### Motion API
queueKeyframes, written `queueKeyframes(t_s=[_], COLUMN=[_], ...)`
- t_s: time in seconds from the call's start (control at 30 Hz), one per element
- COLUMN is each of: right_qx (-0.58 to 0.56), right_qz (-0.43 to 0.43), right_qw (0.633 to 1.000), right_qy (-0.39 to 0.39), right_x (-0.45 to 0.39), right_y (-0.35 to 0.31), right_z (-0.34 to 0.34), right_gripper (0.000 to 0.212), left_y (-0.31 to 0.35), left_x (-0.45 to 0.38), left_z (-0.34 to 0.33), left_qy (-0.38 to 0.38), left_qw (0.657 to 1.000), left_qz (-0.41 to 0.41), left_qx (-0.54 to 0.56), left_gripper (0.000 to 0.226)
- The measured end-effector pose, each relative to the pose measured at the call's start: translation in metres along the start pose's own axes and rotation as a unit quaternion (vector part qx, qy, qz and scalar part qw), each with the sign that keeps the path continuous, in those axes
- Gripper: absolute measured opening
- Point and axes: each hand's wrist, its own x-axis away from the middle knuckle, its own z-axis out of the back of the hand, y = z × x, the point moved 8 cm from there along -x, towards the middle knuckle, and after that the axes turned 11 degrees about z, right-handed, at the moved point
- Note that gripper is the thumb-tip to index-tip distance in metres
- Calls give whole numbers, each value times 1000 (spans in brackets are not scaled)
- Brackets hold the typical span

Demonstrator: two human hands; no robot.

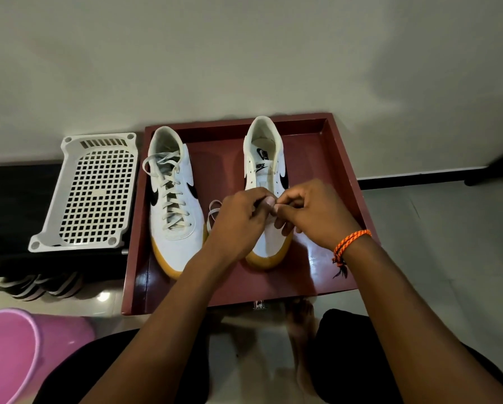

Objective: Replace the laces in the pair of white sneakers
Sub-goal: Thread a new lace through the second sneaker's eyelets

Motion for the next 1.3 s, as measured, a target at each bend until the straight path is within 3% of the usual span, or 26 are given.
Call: queueKeyframes(t_s=[0.27,0.5,0.63,0.77,1.13,1.3], right_qx=[-7,-8,53,91,130,141], right_qz=[-65,-72,-91,-110,-122,-119], right_qw=[998,997,994,990,984,983], right_qy=[13,15,35,-3,-11,-19], right_x=[4,6,10,13,14,13], right_y=[13,16,30,40,51,51], right_z=[3,3,6,-1,-9,-12], right_gripper=[20,20,20,12,19,22], left_y=[-13,-14,-14,-7,-7,-6], left_x=[-7,-6,-3,0,-2,-3], left_z=[6,7,11,8,2,-3], left_qy=[31,51,98,112,161,149], left_qw=[998,995,976,964,958,958], left_qz=[58,83,100,85,149,157], left_qx=[-8,-3,-167,-224,-186,-189], left_gripper=[5,5,4,7,10,12])
